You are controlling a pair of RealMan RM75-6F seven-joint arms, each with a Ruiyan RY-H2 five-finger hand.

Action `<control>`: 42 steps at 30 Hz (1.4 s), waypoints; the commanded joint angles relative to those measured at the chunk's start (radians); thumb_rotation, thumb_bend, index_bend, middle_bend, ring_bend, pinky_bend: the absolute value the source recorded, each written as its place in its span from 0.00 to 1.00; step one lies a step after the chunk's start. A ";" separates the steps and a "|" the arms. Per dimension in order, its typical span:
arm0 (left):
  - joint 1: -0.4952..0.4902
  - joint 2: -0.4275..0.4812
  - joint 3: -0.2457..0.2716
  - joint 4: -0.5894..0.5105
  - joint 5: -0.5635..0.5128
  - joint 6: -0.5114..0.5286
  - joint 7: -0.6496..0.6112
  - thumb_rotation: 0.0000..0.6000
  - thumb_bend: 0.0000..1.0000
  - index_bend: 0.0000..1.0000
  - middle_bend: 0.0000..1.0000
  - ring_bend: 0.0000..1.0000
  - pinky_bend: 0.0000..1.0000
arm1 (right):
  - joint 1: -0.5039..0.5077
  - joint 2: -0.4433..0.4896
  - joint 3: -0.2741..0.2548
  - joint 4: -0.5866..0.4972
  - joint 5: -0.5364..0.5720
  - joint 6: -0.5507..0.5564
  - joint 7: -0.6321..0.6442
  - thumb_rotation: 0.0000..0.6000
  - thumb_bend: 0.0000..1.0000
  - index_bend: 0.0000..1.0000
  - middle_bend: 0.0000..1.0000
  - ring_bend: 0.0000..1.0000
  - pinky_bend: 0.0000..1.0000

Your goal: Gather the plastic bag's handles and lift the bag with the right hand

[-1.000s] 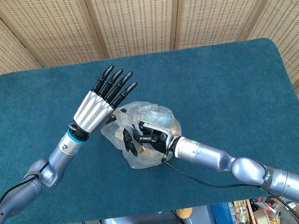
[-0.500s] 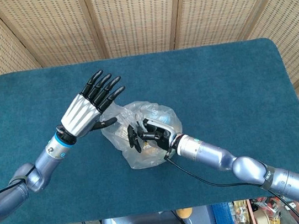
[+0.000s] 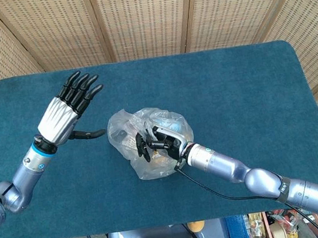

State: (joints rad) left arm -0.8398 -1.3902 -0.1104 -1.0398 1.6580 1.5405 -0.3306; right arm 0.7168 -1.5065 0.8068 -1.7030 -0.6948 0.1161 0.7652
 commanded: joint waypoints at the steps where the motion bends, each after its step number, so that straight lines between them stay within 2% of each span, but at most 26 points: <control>1: 0.082 0.099 -0.004 -0.112 -0.090 -0.036 0.073 0.97 0.01 0.00 0.00 0.00 0.00 | 0.017 0.014 -0.013 -0.009 0.018 0.028 0.008 1.00 1.00 0.58 0.70 0.55 0.65; 4: 0.141 0.153 -0.001 -0.167 -0.134 -0.036 0.082 1.00 0.02 0.00 0.00 0.00 0.00 | 0.048 0.029 -0.035 -0.015 0.042 0.068 0.013 1.00 1.00 0.58 0.70 0.55 0.65; 12: 0.276 0.212 0.025 -0.214 -0.211 -0.026 0.024 1.00 0.04 0.00 0.00 0.00 0.00 | 0.149 0.075 -0.099 -0.021 0.114 0.147 0.004 1.00 1.00 0.57 0.70 0.55 0.65; 17: 0.353 0.226 0.038 -0.242 -0.238 -0.007 -0.020 1.00 0.04 0.00 0.00 0.00 0.00 | 0.204 0.109 -0.133 -0.021 0.161 0.148 0.004 1.00 0.96 0.60 0.71 0.57 0.71; 18: 0.372 0.226 0.039 -0.248 -0.245 0.002 -0.034 1.00 0.04 0.00 0.00 0.00 0.00 | 0.215 0.117 -0.141 -0.021 0.168 0.144 0.003 1.00 0.93 0.62 0.71 0.58 0.72; 22: 0.424 0.217 0.037 -0.253 -0.254 0.031 -0.058 1.00 0.04 0.00 0.00 0.00 0.00 | 0.245 0.138 -0.161 -0.022 0.182 0.124 0.000 1.00 0.65 0.68 0.74 0.58 0.72; 26: 0.466 0.206 0.033 -0.257 -0.260 0.048 -0.098 1.00 0.04 0.00 0.00 0.00 0.00 | 0.264 0.153 -0.176 -0.013 0.184 0.084 0.001 1.00 0.48 0.69 0.74 0.58 0.72; 28: 0.485 0.199 0.029 -0.260 -0.263 0.056 -0.119 1.00 0.04 0.00 0.00 0.00 0.00 | 0.273 0.159 -0.182 -0.004 0.186 0.064 0.004 1.00 0.32 0.69 0.74 0.58 0.72; 31: 0.504 0.193 0.025 -0.267 -0.263 0.060 -0.139 1.00 0.04 0.00 0.00 0.00 0.00 | 0.284 0.165 -0.191 0.008 0.187 0.044 0.006 1.00 0.26 0.70 0.75 0.58 0.72; 32: 0.510 0.191 0.023 -0.268 -0.262 0.063 -0.139 1.00 0.04 0.00 0.00 0.00 0.00 | 0.286 0.166 -0.192 0.011 0.187 0.040 0.007 1.00 0.29 0.71 0.75 0.59 0.73; 33: 0.516 0.189 0.021 -0.269 -0.263 0.065 -0.137 1.00 0.05 0.00 0.00 0.00 0.00 | 0.289 0.167 -0.193 0.015 0.187 0.034 0.008 1.00 0.38 0.72 0.76 0.60 0.73; 34: 0.522 0.187 0.018 -0.272 -0.263 0.068 -0.138 1.00 0.05 0.00 0.00 0.00 0.00 | 0.291 0.166 -0.193 0.019 0.186 0.033 0.009 1.00 0.51 0.73 0.77 0.61 0.75; 35: 0.528 0.186 0.016 -0.276 -0.263 0.070 -0.140 1.00 0.05 0.00 0.00 0.00 0.00 | 0.291 0.163 -0.191 0.021 0.183 0.040 0.009 1.00 0.59 0.73 0.77 0.61 0.75; 37: 0.542 0.186 0.013 -0.288 -0.264 0.074 -0.148 1.00 0.06 0.00 0.00 0.00 0.00 | 0.289 0.156 -0.187 0.025 0.179 0.050 0.012 1.00 0.87 0.75 0.78 0.62 0.80; 39: 0.557 0.187 0.010 -0.301 -0.269 0.078 -0.147 1.00 0.06 0.00 0.00 0.00 0.00 | 0.288 0.153 -0.181 0.029 0.176 0.053 0.014 1.00 0.98 0.77 0.79 0.64 0.84; 42: 0.580 0.188 0.006 -0.324 -0.276 0.085 -0.137 1.00 0.07 0.00 0.00 0.00 0.00 | 0.294 0.154 -0.183 0.039 0.174 0.050 0.015 1.00 1.00 0.81 0.83 0.69 0.90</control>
State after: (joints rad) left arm -0.2678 -1.2025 -0.1020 -1.3565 1.3861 1.6217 -0.4716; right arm 1.0084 -1.3527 0.6239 -1.6676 -0.5195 0.1661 0.7799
